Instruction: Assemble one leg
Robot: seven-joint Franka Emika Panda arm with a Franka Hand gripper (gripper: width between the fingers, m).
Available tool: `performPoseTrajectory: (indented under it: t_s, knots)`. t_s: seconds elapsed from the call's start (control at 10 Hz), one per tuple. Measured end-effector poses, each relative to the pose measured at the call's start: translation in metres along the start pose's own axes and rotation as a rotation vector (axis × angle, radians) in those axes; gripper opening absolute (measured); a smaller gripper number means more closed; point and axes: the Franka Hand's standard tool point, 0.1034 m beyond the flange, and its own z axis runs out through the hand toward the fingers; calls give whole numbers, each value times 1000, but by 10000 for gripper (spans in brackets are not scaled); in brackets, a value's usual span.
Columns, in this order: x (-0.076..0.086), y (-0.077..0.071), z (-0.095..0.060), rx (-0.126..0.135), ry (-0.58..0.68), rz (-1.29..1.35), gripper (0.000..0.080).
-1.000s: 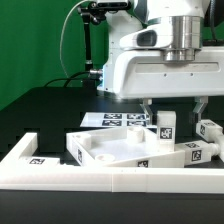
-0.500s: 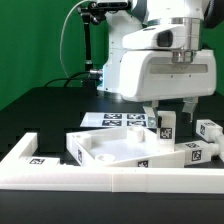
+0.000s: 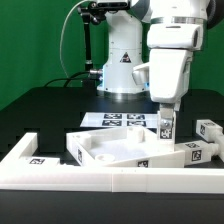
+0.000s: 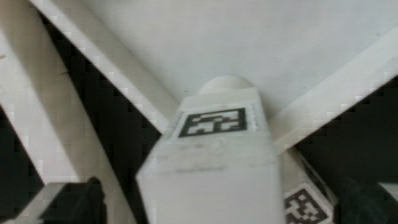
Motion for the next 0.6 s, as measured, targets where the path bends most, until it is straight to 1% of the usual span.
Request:
performPoseTrajectory:
  t_s: [0.1, 0.3, 0.4, 0.5, 0.6]
  knots:
    - [-1, 0, 1, 1, -1, -43, 649]
    - [-1, 0, 1, 1, -1, -28, 646]
    - [-2, 0, 1, 2, -1, -9, 469]
    - [-2, 0, 2, 2, -1, -8, 318]
    - [-1, 0, 1, 2, 2, 107, 318]
